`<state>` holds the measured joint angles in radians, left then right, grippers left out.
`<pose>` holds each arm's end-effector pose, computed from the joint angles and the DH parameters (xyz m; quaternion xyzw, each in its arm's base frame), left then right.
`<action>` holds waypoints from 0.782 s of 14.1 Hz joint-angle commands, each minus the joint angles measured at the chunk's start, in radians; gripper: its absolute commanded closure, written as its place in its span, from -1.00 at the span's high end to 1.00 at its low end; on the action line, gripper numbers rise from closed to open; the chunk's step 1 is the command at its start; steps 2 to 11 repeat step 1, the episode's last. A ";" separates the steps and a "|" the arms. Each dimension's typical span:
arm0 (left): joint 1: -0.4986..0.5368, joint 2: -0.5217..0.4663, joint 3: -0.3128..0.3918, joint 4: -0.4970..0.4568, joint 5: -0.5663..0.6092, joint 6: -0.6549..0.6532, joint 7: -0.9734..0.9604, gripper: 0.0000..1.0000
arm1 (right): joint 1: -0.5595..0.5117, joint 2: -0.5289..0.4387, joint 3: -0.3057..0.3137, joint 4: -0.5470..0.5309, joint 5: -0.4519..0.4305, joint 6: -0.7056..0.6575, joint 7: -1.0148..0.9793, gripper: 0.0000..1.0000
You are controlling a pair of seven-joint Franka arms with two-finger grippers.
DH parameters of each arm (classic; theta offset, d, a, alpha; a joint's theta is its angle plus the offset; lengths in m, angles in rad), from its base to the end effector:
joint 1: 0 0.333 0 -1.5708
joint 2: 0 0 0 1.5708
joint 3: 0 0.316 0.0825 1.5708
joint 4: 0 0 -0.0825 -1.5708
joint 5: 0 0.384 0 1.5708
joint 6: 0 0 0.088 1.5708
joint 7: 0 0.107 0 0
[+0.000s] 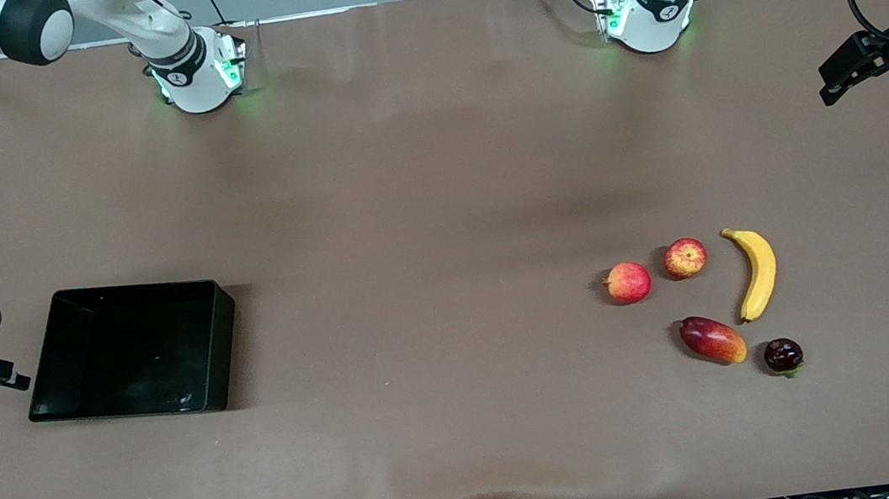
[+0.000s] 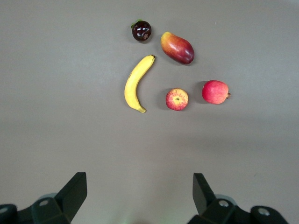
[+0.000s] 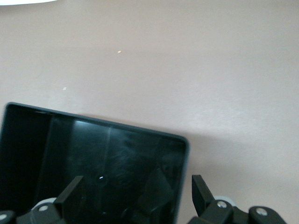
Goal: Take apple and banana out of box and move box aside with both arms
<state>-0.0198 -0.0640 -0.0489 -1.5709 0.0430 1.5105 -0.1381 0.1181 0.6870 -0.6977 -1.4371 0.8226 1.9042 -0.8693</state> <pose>0.5275 -0.0324 0.6539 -0.9991 -0.0361 -0.0041 0.0227 0.6657 -0.2526 0.3532 -0.9838 -0.0482 -0.0972 0.1427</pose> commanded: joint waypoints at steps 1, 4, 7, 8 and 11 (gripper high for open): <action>0.006 0.013 -0.002 0.025 -0.017 -0.027 0.003 1.00 | -0.003 -0.006 0.009 0.058 -0.034 -0.109 0.126 1.00; 0.006 0.013 -0.002 0.025 -0.017 -0.027 0.003 1.00 | -0.003 -0.006 0.009 0.058 -0.034 -0.109 0.126 1.00; 0.006 0.013 -0.002 0.025 -0.017 -0.027 0.003 1.00 | -0.003 -0.006 0.009 0.058 -0.034 -0.109 0.126 1.00; 0.006 0.013 -0.002 0.025 -0.017 -0.027 0.003 1.00 | -0.003 -0.006 0.009 0.058 -0.034 -0.109 0.126 1.00; 0.006 0.013 -0.002 0.025 -0.017 -0.027 0.003 1.00 | -0.003 -0.006 0.009 0.058 -0.034 -0.109 0.126 1.00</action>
